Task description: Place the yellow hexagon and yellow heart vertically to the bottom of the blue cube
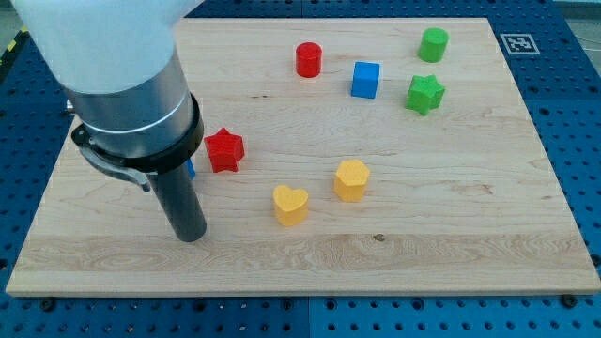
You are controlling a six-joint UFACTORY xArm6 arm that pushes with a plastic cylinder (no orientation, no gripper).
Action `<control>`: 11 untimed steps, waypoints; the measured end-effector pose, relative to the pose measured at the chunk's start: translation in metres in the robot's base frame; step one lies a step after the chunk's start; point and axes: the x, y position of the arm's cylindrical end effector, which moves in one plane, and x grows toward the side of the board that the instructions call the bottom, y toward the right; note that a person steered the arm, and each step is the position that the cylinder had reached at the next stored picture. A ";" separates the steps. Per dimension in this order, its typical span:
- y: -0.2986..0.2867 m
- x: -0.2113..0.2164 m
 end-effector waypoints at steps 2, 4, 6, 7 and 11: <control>0.024 -0.020; 0.061 -0.026; 0.096 -0.026; 0.116 -0.027; 0.193 -0.047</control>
